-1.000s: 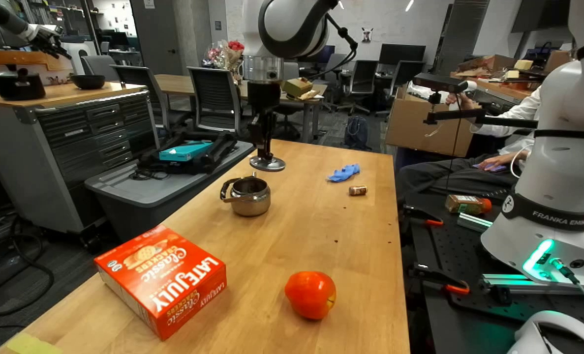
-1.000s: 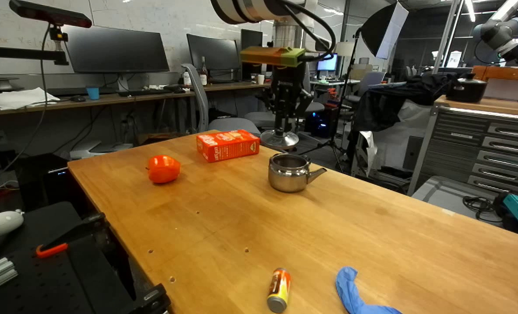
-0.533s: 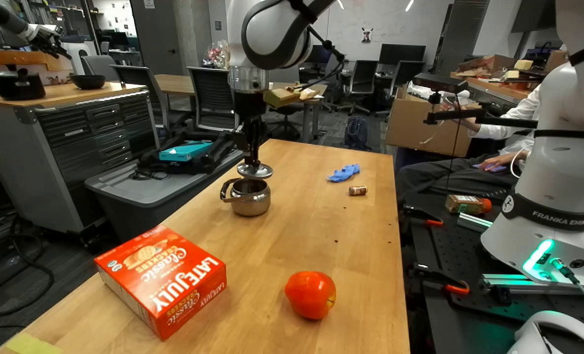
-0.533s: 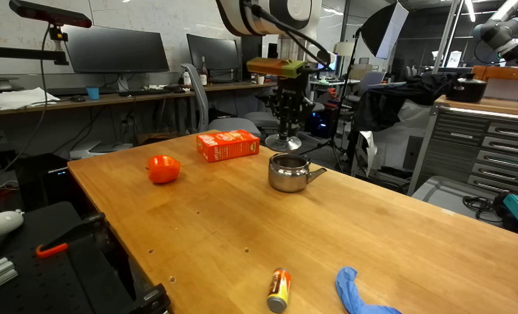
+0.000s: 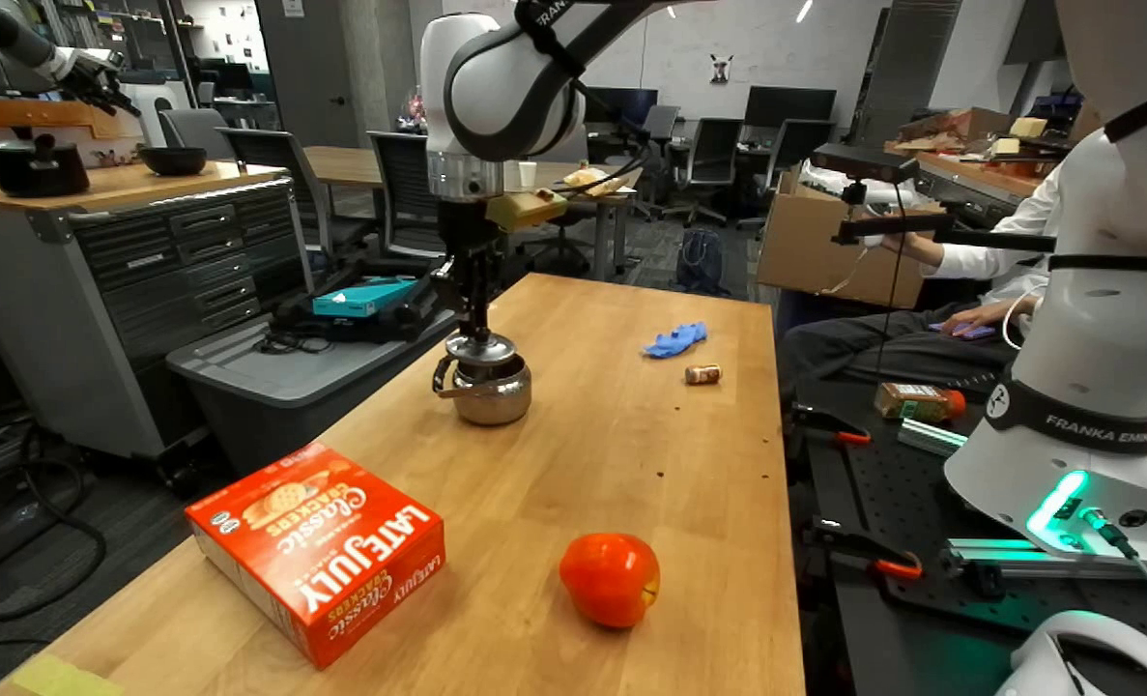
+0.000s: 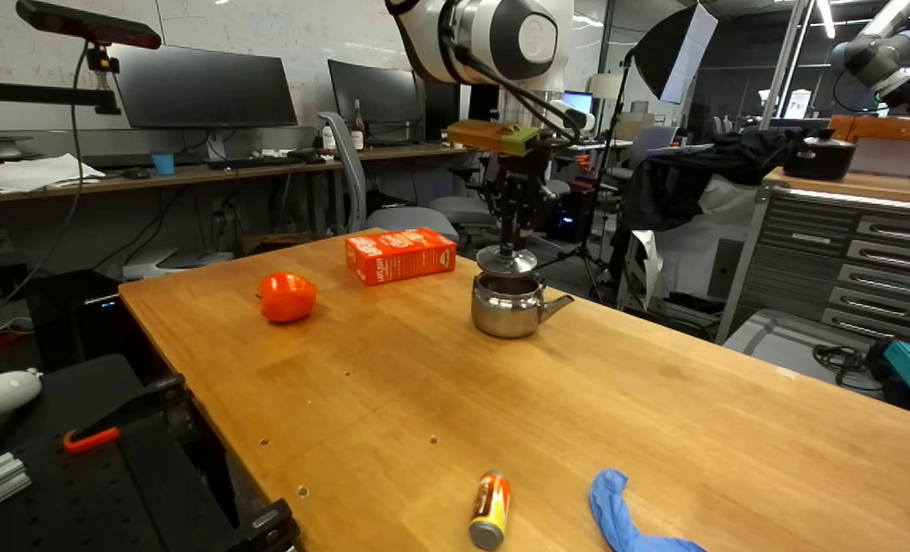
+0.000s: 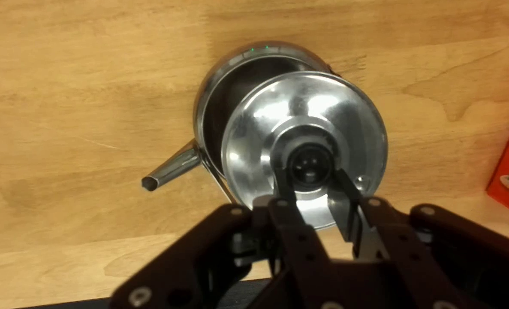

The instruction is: Pick the lid on the table and put it on the kettle

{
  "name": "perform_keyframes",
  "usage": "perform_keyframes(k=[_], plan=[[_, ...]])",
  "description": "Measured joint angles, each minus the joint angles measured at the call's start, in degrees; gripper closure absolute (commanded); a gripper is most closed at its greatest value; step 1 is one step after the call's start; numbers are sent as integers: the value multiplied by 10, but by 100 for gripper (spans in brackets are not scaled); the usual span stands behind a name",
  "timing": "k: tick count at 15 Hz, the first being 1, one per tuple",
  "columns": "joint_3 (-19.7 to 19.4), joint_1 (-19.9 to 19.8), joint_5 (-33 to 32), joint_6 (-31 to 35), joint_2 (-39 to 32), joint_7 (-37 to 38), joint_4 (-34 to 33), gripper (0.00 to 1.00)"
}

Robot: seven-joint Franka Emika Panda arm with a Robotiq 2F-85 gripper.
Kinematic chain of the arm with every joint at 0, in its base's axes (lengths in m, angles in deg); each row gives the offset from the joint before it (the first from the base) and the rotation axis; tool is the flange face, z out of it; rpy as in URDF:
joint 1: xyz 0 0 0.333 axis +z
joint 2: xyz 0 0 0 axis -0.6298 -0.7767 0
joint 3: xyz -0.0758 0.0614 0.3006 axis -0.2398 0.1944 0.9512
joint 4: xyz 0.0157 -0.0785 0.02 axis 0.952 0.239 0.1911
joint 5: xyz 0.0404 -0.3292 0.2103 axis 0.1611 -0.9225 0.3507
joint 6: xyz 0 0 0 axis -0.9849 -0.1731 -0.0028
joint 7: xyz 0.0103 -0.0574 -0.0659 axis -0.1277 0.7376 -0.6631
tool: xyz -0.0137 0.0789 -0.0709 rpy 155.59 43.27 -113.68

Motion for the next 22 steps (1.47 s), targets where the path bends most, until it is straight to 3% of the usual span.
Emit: perform_keyframes(k=[8, 22], plan=[[-9, -3, 0, -25, -43, 5, -36, 93], [0, 4, -6, -50, -40, -12, -31, 93]])
